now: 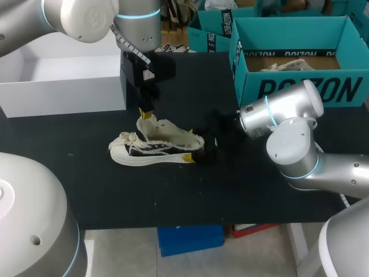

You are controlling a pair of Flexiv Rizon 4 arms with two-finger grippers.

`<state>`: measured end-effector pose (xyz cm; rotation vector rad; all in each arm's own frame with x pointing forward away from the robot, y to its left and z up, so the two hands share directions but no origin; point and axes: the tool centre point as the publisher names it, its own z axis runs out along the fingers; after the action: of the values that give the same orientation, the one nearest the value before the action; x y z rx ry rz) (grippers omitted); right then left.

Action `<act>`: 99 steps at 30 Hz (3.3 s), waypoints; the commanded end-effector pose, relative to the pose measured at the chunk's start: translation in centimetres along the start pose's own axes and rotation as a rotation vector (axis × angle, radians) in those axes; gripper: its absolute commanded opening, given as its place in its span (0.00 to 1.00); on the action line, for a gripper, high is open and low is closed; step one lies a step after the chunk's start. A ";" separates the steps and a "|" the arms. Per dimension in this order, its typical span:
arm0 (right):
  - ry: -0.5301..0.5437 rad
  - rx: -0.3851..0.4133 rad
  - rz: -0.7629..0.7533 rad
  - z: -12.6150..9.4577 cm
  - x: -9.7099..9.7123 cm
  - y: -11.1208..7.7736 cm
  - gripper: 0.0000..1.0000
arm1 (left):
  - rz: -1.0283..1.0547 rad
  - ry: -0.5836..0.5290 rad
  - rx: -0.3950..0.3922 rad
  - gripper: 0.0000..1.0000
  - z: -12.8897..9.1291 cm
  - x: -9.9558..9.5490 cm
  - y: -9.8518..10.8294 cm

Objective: Take the shoe out of the shoebox, open the shoe tongue, remove and reinsert the insole, then place the shoe into the shoebox

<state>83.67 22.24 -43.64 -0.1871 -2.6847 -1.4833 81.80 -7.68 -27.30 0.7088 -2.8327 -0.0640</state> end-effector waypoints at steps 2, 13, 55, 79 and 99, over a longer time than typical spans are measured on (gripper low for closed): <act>0.000 0.001 0.001 0.0 0.0 -0.1 0.00 | 0.222 0.044 -0.055 0.00 0.0 -0.5 -0.4; 0.000 0.001 0.001 0.0 0.0 -0.1 0.00 | 0.301 -0.011 0.158 0.00 0.8 0.1 -1.6; 0.000 0.001 0.001 0.0 0.0 -0.1 0.00 | 0.533 0.089 0.087 0.00 6.8 -0.7 -6.1; 0.000 0.001 0.001 0.0 0.0 -0.1 0.00 | 0.514 0.154 0.026 0.00 12.3 1.4 -3.9; 0.000 0.001 0.001 0.0 0.0 -0.1 0.00 | 0.460 0.106 0.016 0.00 14.3 1.4 -3.7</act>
<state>83.62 22.22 -43.65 -0.1862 -2.6851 -1.4831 79.56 -12.00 -40.81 0.0470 -2.8157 0.0576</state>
